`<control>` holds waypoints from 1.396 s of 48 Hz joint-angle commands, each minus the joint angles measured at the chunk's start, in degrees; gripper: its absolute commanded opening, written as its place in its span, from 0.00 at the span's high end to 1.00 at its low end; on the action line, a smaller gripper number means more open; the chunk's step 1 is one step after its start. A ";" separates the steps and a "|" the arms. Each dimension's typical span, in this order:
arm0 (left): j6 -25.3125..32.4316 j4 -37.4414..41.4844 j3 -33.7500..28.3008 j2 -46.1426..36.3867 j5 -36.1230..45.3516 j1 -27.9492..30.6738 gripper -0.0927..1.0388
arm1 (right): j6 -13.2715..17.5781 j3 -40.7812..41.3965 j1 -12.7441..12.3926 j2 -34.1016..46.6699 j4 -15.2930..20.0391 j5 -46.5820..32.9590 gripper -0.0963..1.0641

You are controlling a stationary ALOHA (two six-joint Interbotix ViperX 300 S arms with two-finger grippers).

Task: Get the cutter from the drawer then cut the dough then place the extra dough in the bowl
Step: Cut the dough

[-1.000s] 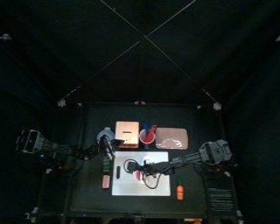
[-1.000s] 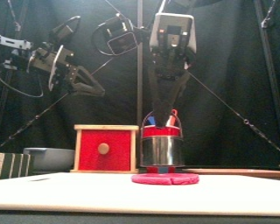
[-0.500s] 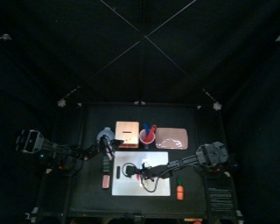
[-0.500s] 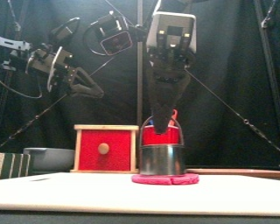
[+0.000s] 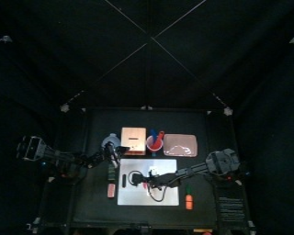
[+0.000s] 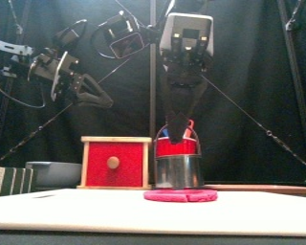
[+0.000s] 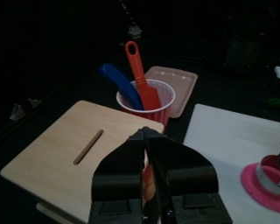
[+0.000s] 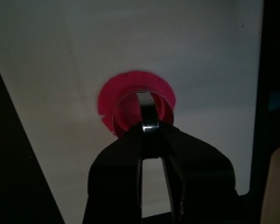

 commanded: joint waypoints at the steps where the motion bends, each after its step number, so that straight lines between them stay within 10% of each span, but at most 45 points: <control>1: -0.09 0.09 -0.70 -0.53 -0.62 -0.09 0.53 | 0.09 -1.32 -0.26 -1.32 -0.26 -0.44 0.50; 49: -0.09 -0.44 -0.53 -0.44 -0.62 -0.09 0.53 | 0.70 -1.14 -0.44 0.09 0.26 -0.62 0.49; 67: -0.18 -0.44 -0.97 -0.44 -0.62 -0.18 0.53 | 0.97 -2.11 -0.26 -0.53 0.53 -0.97 0.22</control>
